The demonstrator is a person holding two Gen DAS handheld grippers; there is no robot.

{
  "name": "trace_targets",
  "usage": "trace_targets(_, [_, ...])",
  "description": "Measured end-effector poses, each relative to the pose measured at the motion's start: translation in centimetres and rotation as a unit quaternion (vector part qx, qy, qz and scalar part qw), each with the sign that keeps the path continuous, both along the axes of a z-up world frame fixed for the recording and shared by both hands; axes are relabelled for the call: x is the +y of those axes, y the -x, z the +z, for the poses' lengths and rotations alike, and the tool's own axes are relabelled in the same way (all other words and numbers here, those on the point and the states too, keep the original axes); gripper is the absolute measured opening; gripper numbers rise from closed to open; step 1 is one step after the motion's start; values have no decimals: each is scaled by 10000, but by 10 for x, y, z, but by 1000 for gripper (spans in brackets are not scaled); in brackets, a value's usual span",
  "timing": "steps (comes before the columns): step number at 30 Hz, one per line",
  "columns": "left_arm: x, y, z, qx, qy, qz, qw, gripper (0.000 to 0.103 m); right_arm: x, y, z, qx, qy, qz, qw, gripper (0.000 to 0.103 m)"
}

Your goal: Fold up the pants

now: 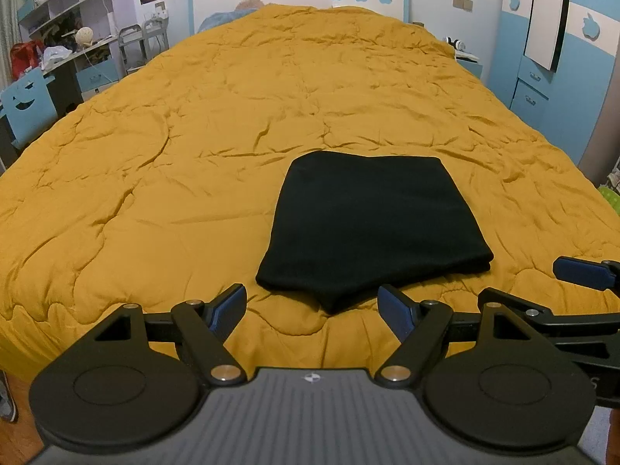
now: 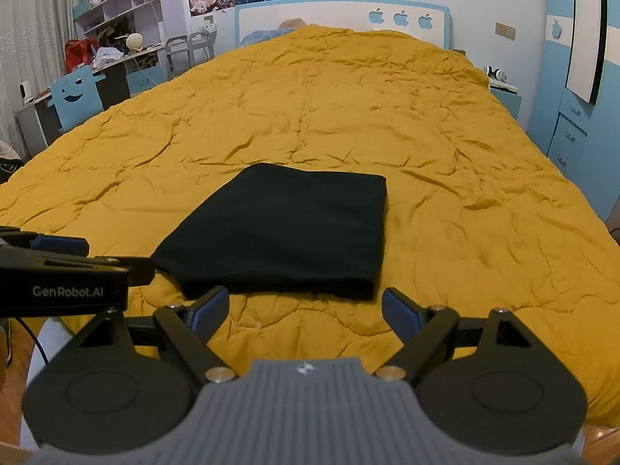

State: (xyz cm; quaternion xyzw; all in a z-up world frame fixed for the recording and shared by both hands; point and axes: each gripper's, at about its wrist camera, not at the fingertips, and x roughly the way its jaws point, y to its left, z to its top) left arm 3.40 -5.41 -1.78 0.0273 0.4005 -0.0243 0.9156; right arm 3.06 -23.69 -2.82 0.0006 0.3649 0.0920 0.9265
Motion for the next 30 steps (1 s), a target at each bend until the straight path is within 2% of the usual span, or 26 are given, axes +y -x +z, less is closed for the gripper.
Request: trace_targets(30, [1, 1, 1, -30, -1, 10, 10000, 90, 0, 1, 1, -18, -3, 5, 10000, 82])
